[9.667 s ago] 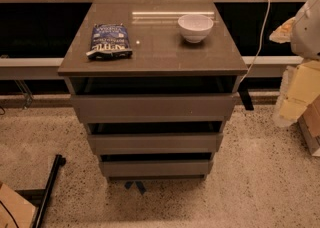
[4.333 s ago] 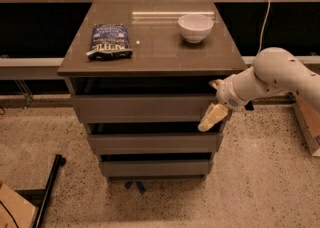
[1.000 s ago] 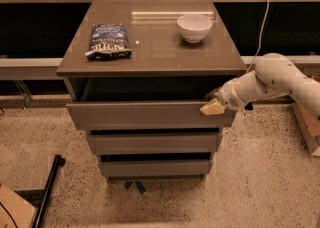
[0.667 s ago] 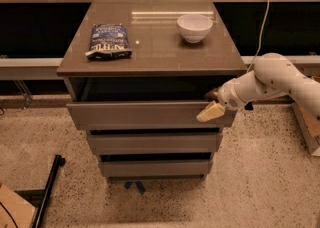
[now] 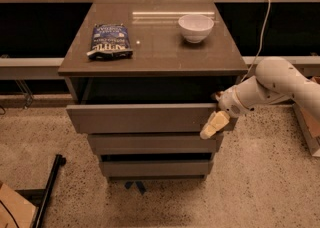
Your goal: Open top drawer
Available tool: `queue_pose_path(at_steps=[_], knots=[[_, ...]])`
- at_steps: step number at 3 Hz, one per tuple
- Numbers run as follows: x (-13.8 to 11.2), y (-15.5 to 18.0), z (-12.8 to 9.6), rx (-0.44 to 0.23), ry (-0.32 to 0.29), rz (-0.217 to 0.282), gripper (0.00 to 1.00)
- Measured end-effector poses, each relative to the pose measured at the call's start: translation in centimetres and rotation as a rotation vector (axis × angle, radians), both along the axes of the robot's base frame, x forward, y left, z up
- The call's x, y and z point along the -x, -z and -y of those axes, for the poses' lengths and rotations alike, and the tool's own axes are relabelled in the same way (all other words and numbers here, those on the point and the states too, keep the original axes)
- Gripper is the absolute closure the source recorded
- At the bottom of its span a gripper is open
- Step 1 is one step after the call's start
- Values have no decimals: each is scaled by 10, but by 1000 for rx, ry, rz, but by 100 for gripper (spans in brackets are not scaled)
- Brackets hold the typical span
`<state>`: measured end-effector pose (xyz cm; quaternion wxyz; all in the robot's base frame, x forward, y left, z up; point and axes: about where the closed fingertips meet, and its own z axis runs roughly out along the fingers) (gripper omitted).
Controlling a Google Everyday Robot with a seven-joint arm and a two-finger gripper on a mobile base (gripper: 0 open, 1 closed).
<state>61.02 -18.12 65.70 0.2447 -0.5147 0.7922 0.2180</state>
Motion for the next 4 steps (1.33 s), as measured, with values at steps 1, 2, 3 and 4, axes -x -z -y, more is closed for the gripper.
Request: queue_pose_path(at_steps=[1,2,3,4], knots=[[0,-3,0,0,0,0,16],[0,-6,0,0,0,0,40],[0,-9,0,0,0,0,40],[0,-12,0,0,-1,-1,16]])
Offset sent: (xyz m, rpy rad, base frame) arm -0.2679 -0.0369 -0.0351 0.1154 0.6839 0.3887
